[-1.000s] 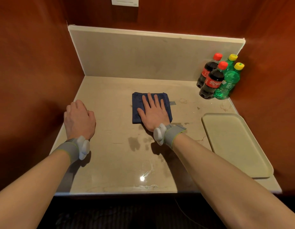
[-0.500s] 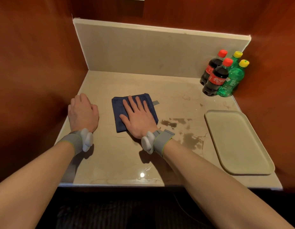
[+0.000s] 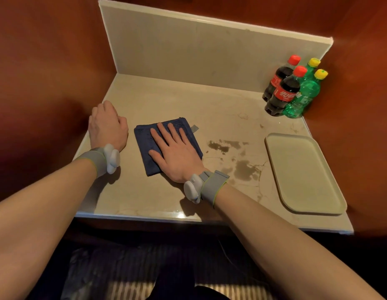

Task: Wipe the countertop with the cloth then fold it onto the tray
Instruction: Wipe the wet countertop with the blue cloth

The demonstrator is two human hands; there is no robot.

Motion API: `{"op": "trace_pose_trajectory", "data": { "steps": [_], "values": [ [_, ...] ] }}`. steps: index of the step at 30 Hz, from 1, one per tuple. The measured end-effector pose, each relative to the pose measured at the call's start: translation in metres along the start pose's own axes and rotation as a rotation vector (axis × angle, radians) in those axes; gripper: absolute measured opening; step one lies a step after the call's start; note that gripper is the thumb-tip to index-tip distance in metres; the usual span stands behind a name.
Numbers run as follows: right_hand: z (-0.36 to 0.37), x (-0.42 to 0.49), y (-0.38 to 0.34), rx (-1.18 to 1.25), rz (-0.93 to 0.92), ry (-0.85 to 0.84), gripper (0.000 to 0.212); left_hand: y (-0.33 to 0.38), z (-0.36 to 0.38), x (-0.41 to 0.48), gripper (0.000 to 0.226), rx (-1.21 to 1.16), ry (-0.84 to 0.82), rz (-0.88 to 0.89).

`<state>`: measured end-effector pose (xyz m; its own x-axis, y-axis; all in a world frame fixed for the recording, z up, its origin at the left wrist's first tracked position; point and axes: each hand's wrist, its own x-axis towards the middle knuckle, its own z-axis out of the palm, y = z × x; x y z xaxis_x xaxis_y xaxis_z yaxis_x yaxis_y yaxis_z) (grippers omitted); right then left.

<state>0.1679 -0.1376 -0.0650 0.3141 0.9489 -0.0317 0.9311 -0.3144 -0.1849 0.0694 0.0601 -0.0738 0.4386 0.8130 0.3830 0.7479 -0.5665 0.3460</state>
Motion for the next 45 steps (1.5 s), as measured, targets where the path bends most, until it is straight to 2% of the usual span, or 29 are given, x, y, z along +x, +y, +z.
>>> {"op": "trace_pose_trajectory", "data": {
  "steps": [13,25,45],
  "values": [
    [0.007,-0.066,0.005,-0.015,-0.068,0.010,0.068,0.000,-0.002,-0.004,0.012,-0.086,0.019,-0.055],
    [0.009,-0.127,0.022,-0.066,-0.056,0.044,0.069,0.005,-0.011,-0.012,0.019,-0.054,0.004,-0.096],
    [-0.003,-0.208,0.069,-0.039,0.108,0.034,0.070,0.011,-0.017,-0.014,0.023,-0.024,-0.014,-0.121]
  ]
}}
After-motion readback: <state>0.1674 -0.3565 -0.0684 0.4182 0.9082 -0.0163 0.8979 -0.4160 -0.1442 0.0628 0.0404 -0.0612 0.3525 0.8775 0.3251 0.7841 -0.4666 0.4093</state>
